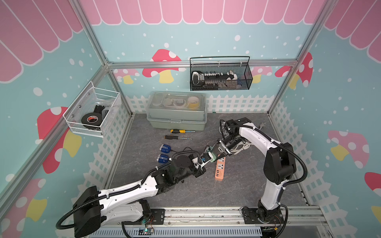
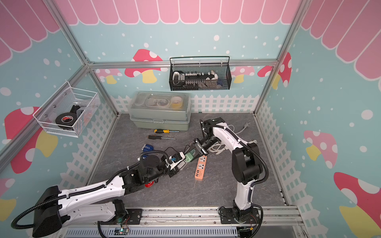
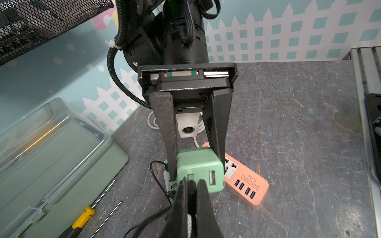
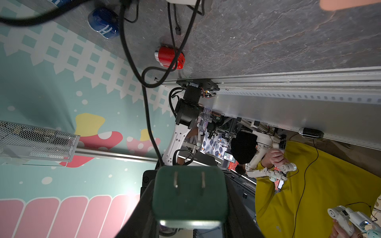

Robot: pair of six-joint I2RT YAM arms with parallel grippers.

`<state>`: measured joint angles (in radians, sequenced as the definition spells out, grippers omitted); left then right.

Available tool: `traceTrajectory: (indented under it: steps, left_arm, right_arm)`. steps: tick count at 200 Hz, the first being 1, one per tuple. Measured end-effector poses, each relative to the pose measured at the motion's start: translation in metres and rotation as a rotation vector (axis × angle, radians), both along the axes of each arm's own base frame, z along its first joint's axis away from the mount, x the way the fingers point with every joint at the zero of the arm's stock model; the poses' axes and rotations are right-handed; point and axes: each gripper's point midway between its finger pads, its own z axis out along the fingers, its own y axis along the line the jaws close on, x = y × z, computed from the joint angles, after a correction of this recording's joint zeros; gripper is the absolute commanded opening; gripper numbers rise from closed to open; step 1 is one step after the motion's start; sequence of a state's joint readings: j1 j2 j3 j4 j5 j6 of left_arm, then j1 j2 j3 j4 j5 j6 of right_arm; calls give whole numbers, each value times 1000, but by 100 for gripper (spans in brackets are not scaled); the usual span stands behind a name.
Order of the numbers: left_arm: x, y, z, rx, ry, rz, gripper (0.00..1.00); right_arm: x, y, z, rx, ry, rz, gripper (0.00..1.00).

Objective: Charge the electric shaver
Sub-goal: Insert the charging cable into the plug.

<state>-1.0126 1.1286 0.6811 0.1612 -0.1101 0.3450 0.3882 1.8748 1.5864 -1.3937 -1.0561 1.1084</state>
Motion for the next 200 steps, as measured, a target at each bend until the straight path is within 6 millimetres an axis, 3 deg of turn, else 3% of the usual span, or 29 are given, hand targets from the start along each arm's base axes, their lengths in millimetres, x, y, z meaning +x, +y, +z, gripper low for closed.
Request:
traceTrajectory:
  steps: [200]
  left_arm:
    - [-4, -3, 3, 18, -190, 66, 0]
  right_arm:
    - [3, 2, 10, 48, -65, 27, 0]
